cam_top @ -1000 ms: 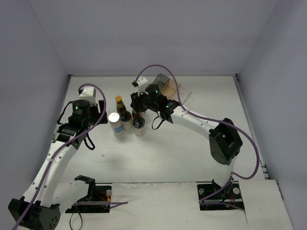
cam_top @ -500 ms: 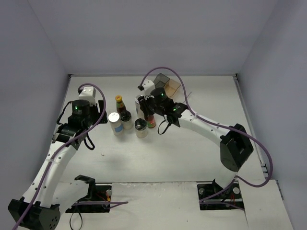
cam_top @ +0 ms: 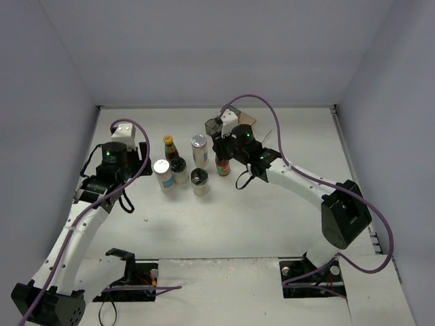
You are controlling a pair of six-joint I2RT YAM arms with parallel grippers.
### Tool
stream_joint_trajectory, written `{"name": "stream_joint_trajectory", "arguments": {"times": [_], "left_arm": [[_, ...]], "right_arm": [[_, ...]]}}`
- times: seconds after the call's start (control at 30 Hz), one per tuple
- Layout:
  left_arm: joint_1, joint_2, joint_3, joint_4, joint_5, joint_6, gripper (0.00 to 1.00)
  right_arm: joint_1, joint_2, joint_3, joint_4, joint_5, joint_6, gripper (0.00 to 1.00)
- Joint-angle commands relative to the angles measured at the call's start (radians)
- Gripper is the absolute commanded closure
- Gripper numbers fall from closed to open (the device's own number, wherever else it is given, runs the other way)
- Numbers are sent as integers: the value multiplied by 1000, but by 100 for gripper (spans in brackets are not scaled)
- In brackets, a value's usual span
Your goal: Organize the condiment bottles
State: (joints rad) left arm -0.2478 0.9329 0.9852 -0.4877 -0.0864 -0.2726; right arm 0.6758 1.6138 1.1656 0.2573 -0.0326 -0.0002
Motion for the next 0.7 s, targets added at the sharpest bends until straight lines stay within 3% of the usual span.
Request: {"name": "stream_joint_trajectory", "arguments": {"times": [0.0, 0.23, 0.67], "left_arm": [[-5, -11, 18, 67, -10, 7, 34], [-4, -6, 18, 69, -7, 6, 34], [-4, 0, 15, 70, -3, 6, 34]], "right_arm": [[-36, -80, -1, 169, -39, 0, 100], [-65, -81, 55, 132, -61, 0, 100], [-125, 23, 365, -7, -102, -35, 100]]}}
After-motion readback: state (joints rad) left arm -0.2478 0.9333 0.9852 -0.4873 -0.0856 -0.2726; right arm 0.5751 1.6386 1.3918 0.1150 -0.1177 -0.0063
